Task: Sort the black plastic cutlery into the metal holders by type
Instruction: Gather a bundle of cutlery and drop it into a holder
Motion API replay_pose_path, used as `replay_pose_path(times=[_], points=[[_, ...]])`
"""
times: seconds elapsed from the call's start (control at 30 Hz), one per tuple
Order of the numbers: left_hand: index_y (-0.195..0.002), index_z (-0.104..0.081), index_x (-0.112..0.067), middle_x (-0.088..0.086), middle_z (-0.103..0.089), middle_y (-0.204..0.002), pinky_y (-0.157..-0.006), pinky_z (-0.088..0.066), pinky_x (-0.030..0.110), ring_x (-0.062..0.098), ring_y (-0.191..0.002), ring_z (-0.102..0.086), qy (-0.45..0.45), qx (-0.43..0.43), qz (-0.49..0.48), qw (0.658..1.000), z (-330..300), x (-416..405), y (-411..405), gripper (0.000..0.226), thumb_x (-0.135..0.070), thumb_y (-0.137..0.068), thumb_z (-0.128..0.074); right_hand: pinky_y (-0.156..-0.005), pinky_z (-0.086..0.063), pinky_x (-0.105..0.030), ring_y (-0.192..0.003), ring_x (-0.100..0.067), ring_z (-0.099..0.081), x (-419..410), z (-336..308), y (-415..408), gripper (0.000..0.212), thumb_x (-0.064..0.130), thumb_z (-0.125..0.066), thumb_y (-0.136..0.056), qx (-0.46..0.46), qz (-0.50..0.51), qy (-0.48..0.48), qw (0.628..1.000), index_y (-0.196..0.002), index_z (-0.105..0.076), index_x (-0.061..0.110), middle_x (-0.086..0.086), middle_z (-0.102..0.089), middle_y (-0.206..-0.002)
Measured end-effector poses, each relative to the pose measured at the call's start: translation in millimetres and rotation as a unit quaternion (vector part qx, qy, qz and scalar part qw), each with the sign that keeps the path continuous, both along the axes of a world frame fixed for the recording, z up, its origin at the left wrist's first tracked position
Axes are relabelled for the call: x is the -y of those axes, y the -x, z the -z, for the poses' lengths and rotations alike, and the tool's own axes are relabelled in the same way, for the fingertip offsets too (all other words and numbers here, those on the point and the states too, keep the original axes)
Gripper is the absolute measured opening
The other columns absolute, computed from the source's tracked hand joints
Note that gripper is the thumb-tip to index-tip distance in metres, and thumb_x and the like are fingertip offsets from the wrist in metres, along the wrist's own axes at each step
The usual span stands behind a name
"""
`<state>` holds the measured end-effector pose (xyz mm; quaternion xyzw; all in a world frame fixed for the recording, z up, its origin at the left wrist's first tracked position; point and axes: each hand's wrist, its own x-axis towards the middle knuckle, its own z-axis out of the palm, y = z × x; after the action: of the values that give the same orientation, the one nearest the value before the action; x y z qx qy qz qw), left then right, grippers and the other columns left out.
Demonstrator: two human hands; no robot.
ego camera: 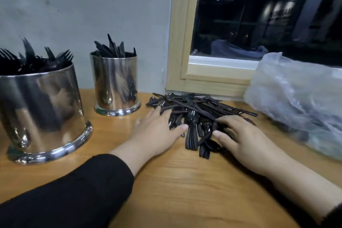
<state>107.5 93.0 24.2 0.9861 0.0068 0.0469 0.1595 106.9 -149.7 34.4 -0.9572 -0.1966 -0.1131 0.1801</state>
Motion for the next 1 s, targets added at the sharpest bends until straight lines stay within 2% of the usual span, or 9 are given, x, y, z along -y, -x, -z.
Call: replay_pose_path(times=[0.1, 0.23, 0.37, 0.43, 0.5, 0.6, 0.73, 0.83, 1.0], points=[[-0.161, -0.023, -0.033, -0.001, -0.012, -0.172, -0.125, -0.014, 0.051, 0.020, -0.158, -0.013, 0.000, -0.011, 0.021, 1.000, 1, 13, 4, 0.084, -0.081, -0.093, -0.031, -0.111, -0.038, -0.044, -0.134, -0.012, -0.045, 2, 8, 6, 0.074, 0.076, -0.031, -0.084, -0.012, 0.000, 0.018, 1.000, -0.142, -0.048, 0.034, 0.015, -0.049, -0.144], [-0.158, -0.033, -0.031, -0.006, -0.024, -0.169, -0.125, -0.020, 0.046, 0.015, -0.155, -0.022, 0.021, 0.019, 0.037, 0.999, 6, 24, 9, 0.072, -0.071, -0.098, -0.033, -0.110, -0.033, -0.045, -0.133, -0.014, -0.041, -14, 7, 10, 0.066, 0.069, -0.027, -0.089, 0.047, -0.002, 0.047, 0.998, -0.141, -0.048, 0.035, 0.014, -0.049, -0.140], [-0.154, -0.042, -0.030, -0.009, -0.037, -0.162, -0.114, -0.025, 0.026, 0.012, -0.148, -0.033, 0.055, 0.038, 0.070, 0.995, 5, 28, 20, 0.054, -0.054, -0.106, -0.036, -0.109, -0.028, -0.048, -0.135, -0.016, -0.036, -24, 14, 14, 0.067, 0.071, -0.017, -0.090, 0.031, -0.036, 0.110, 0.993, -0.149, -0.035, 0.044, 0.014, -0.044, -0.140], [-0.150, -0.047, -0.029, -0.009, -0.044, -0.157, -0.111, -0.029, 0.026, 0.012, -0.143, -0.040, 0.066, 0.058, 0.065, 0.994, 4, 29, 26, 0.049, -0.051, -0.106, -0.040, -0.111, -0.025, -0.053, -0.138, -0.016, -0.033, -25, 18, 14, 0.070, 0.074, -0.007, -0.089, 0.021, -0.052, 0.131, 0.990, -0.147, -0.034, 0.046, 0.014, -0.043, -0.143], [-0.146, -0.050, -0.030, -0.008, -0.048, -0.151, -0.109, -0.034, 0.030, 0.016, -0.137, -0.046, 0.069, 0.082, 0.036, 0.994, 3, 28, 32, 0.046, -0.050, -0.105, -0.044, -0.112, -0.024, -0.054, -0.137, -0.014, -0.035, -24, 20, 13, 0.073, 0.074, 0.000, -0.086, 0.022, -0.056, 0.133, 0.989, -0.139, -0.043, 0.046, 0.018, -0.048, -0.138], [-0.141, -0.053, -0.031, -0.007, -0.047, -0.143, -0.110, -0.037, 0.035, 0.017, -0.133, -0.047, 0.059, 0.101, 0.013, 0.993, 1, 27, 39, 0.042, -0.049, -0.103, -0.048, -0.110, -0.023, -0.050, -0.126, -0.013, -0.046, -21, 16, 12, 0.055, 0.066, -0.015, -0.094, 0.034, -0.029, 0.130, 0.990, -0.115, -0.058, 0.039, 0.016, -0.057, -0.117], [-0.137, -0.056, -0.031, -0.010, -0.049, -0.142, -0.110, -0.037, 0.035, 0.015, -0.132, -0.047, 0.057, 0.097, 0.019, 0.993, 1, 25, 47, 0.039, -0.049, -0.103, -0.050, -0.100, -0.026, -0.046, -0.111, -0.016, -0.052, -22, 11, 12, 0.034, 0.060, -0.041, -0.098, 0.070, 0.031, 0.128, 0.989, -0.095, -0.059, 0.031, 0.012, -0.061, -0.098], [-0.130, -0.061, -0.029, -0.012, -0.054, -0.134, -0.104, -0.038, 0.029, 0.012, -0.126, -0.050, 0.090, 0.137, 0.028, 0.986, -1, 25, 47, 0.033, -0.045, -0.103, -0.052, -0.090, -0.027, -0.043, -0.105, -0.019, -0.051, -33, 9, 16, 0.025, 0.055, -0.051, -0.095, 0.082, 0.042, 0.105, 0.990, -0.097, -0.053, 0.030, 0.011, -0.061, -0.093], [-0.112, -0.069, -0.028, -0.014, -0.061, -0.111, -0.088, -0.039, 0.024, 0.008, -0.106, -0.056, 0.144, 0.190, 0.036, 0.971, -3, 23, 45, 0.019, -0.037, -0.102, -0.055, -0.086, -0.030, -0.041, -0.107, -0.021, -0.054, -41, 16, 16, 0.023, 0.038, -0.054, -0.095, 0.084, 0.028, 0.072, 0.993, -0.115, -0.058, 0.031, 0.009, -0.066, -0.104]])
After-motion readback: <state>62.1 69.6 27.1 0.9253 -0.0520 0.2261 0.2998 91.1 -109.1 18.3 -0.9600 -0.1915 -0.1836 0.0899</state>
